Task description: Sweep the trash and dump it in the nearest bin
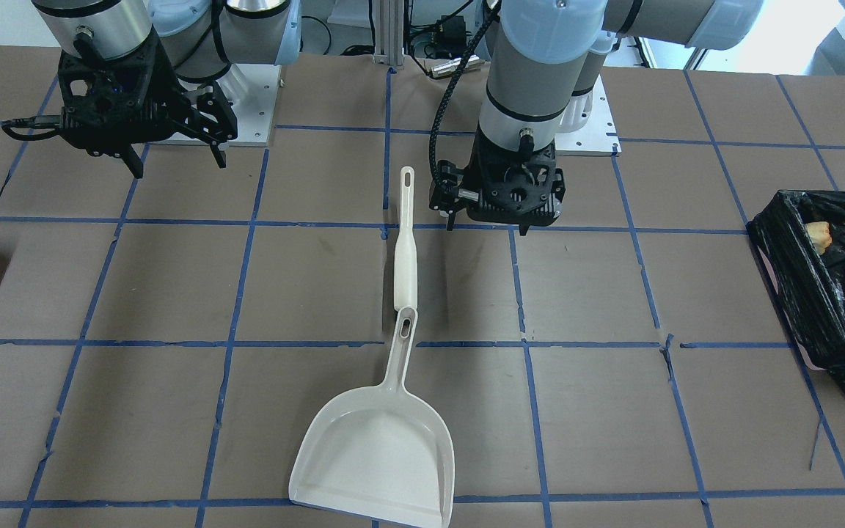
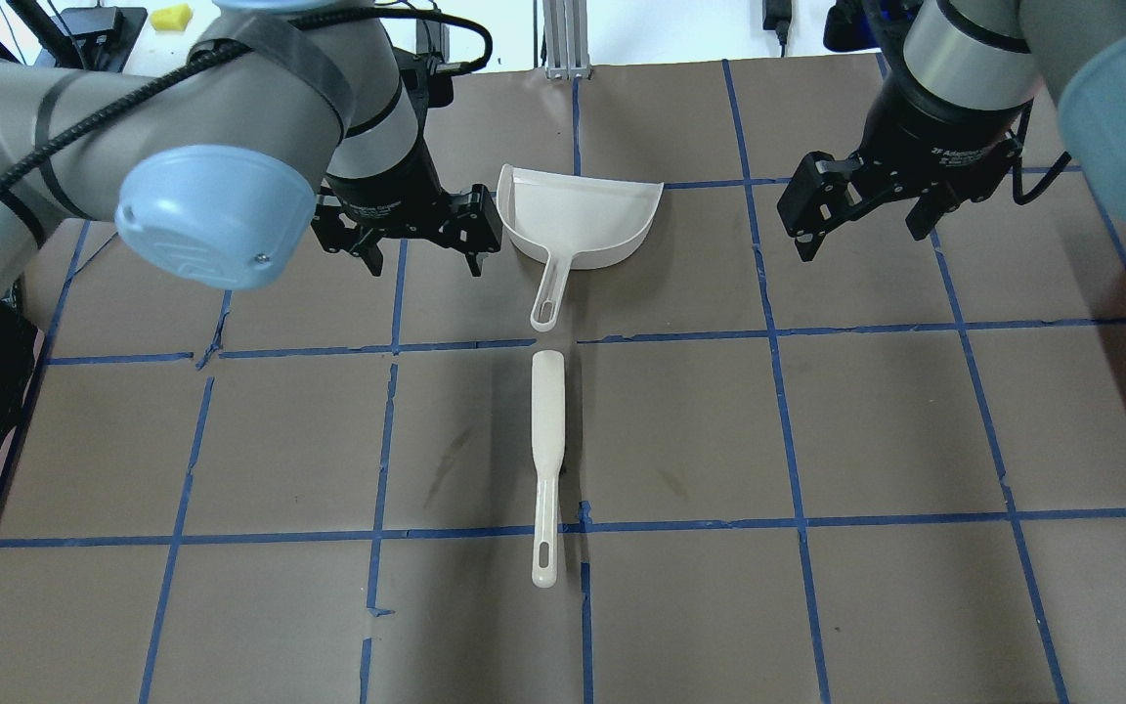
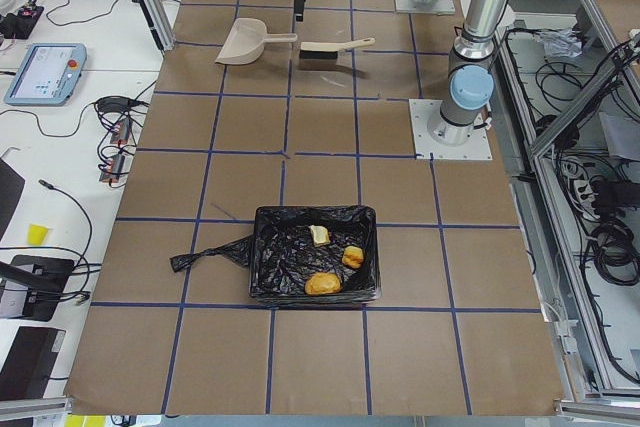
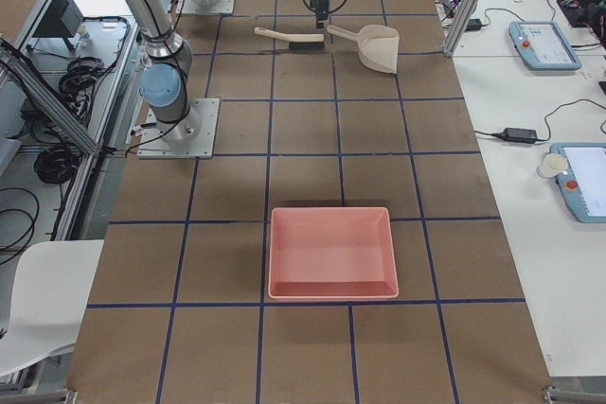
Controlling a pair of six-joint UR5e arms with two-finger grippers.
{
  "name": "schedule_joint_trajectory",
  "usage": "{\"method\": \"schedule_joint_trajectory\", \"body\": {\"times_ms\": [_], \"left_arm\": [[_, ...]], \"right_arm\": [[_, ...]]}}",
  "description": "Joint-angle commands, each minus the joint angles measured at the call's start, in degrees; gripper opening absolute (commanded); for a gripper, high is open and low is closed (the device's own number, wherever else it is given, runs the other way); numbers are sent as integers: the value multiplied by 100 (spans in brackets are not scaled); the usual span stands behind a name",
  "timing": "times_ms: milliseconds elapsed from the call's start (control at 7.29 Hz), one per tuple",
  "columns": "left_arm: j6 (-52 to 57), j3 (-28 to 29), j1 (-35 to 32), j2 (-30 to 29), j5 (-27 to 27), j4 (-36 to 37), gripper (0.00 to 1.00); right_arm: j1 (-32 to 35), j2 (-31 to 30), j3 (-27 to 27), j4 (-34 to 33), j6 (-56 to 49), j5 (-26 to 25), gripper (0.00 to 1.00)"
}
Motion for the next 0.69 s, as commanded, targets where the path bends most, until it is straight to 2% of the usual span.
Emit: {"method": "schedule_joint_trajectory", "body": {"times_ms": [0,274,411,548], "left_arm": [[16,931,564,135,460,-1604,100],[689,997,1103,223,409,-1726,100],[701,1110,1070,276,409,-1726,100],[597,937,1026,294,418,-1717,100]], "right_arm": [[0,0,0,0,0,1,100],[0,9,0,0,0,9,100],[0,9,0,0,0,9,100],[0,0,0,0,0,9,100]]}}
